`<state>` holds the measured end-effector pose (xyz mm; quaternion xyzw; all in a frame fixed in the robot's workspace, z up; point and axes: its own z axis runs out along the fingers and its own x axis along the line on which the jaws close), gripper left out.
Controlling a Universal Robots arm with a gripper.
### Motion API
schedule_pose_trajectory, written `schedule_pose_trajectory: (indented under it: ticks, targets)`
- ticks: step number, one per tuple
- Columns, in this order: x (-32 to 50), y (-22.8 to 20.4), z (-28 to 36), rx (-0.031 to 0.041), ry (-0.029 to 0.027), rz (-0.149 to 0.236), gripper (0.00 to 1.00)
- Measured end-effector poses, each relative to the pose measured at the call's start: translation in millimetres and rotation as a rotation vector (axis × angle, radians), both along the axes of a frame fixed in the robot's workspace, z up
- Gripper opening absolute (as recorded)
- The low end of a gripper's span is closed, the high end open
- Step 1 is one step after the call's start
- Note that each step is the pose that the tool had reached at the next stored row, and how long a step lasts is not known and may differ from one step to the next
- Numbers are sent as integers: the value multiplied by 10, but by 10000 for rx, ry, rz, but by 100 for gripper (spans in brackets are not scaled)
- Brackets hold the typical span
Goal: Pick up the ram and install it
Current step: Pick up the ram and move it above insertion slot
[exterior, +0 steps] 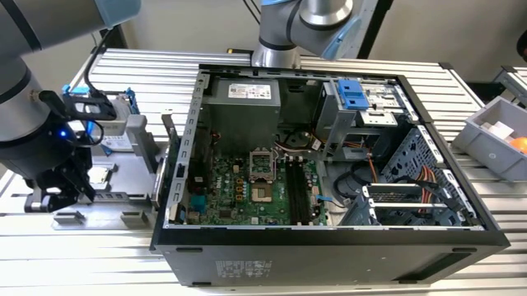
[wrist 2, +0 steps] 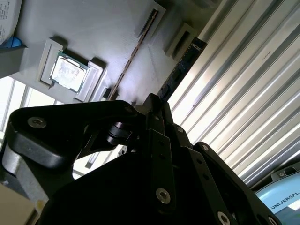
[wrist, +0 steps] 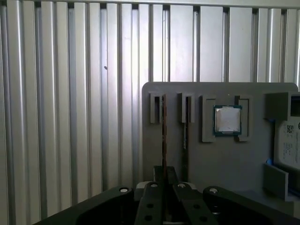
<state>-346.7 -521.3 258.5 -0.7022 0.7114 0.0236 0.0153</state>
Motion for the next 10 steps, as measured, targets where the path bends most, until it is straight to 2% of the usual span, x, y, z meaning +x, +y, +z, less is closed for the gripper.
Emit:
schedule_pose_trajectory:
  ticks: [10]
  targets:
    - [0, 0, 47, 1, -1, 0, 0]
